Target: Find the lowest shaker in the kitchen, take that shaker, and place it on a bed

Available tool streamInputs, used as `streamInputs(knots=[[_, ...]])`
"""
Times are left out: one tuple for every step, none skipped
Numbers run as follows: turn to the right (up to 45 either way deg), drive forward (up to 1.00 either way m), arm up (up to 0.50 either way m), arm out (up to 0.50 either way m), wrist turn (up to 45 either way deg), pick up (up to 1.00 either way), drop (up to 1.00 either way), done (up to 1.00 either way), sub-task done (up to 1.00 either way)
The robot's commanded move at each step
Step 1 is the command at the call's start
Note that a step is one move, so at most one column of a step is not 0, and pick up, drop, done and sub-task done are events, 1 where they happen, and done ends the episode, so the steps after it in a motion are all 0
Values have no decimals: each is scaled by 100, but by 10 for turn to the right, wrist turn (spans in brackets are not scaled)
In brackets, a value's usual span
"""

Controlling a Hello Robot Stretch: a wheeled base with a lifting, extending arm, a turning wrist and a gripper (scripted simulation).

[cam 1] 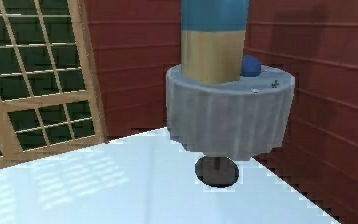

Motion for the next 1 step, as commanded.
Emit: streamInputs(knots=[[0, 10, 0, 0, 0, 0, 0, 0, 0]])
